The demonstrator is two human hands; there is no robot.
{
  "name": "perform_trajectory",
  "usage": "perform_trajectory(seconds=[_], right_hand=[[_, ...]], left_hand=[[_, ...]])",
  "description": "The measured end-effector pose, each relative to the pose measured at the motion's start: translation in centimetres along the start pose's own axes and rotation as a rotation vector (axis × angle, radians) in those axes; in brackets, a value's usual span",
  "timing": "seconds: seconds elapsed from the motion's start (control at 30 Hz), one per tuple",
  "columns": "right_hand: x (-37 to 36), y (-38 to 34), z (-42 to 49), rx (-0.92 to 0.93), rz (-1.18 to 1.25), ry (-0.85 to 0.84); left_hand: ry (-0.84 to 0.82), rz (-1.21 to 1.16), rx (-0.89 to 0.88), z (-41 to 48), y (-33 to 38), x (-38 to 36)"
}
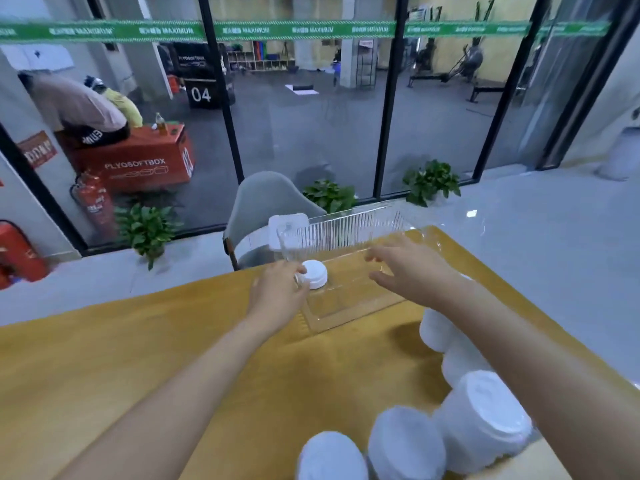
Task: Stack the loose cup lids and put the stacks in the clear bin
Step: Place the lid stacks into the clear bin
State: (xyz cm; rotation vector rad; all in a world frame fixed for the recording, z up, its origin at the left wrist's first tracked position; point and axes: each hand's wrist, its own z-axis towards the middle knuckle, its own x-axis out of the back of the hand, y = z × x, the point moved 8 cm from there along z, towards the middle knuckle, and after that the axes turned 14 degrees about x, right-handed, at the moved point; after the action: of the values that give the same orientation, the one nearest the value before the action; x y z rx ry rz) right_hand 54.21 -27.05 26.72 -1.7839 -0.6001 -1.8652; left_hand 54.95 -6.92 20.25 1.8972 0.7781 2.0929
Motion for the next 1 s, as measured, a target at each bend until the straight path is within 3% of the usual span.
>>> perform_trajectory(seconds=[0.13,0.57,0.73,0.83,1.0], right_hand=[[-2.5,6.5,2.0,-0.043,-0.032,-0.113],[-8.6,20.9,5.8,-0.372,-0.076,-0.264],[-10.1,22.7,6.6,-0.501,0.014,-0.248],[-11.1,22.7,7.1,-0.553,0.163,-0.156],[-11.1,21.4,7.7,-0.554,0.213,-0.065]], left_hand=[[0.017,0.177,0.105,1.8,0.4,-1.4],[-0.121,0.262,0.324,7.7,0.3,-5.3],[-0.129,0.261,0.385,8.6,0.4,-5.9],[-0.116,0.204,0.41,8.8,0.4,-6.4],[-0.069,0.196,0.424,8.5,-0.1,-6.6]])
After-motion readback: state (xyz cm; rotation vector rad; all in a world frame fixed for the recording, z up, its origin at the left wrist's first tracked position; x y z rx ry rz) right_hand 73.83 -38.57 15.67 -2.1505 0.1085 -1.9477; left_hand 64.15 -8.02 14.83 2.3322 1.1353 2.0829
